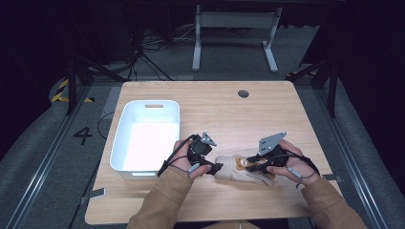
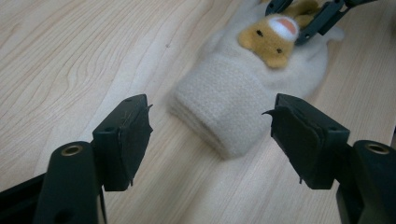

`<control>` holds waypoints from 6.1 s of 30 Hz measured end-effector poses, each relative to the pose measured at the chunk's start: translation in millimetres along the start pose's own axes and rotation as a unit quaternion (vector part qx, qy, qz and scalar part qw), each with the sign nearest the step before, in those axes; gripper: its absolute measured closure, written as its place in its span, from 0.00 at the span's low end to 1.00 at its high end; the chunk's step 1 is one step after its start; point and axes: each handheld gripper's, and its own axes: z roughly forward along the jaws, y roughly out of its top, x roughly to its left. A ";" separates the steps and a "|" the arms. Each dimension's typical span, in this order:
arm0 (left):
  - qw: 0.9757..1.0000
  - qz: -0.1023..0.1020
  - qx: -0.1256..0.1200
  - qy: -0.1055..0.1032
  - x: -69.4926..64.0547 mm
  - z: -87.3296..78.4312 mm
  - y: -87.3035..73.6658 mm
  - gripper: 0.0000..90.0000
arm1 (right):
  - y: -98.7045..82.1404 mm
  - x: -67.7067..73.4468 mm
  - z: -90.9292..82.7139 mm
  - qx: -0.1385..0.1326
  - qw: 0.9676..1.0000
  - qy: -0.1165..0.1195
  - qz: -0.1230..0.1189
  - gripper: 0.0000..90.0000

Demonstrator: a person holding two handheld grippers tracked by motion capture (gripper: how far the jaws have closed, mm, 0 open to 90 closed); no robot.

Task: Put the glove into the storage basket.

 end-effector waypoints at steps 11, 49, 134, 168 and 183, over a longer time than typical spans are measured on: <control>1.000 0.005 -0.003 -0.011 -2.3 2.3 7.5 0.32 | -6.0 -0.1 -22.6 -0.045 0.998 -0.036 0.024 0.60; 0.999 0.034 -0.019 -0.016 -7.3 12.1 15.3 0.30 | -49.0 -22.5 -70.7 -0.047 0.968 -0.145 0.200 0.68; 0.978 0.202 0.000 -0.047 -24.0 82.5 3.9 0.17 | -72.3 -29.3 -64.8 -0.060 0.961 -0.127 0.237 0.60; 0.983 0.174 0.003 -0.051 -32.2 112.3 15.3 0.15 | -72.5 -27.6 -59.3 -0.056 0.963 -0.127 0.233 0.59; 0.988 0.151 0.014 -0.033 -40.1 104.1 18.1 0.64 | -72.5 -26.9 -60.1 -0.060 0.962 -0.129 0.233 0.59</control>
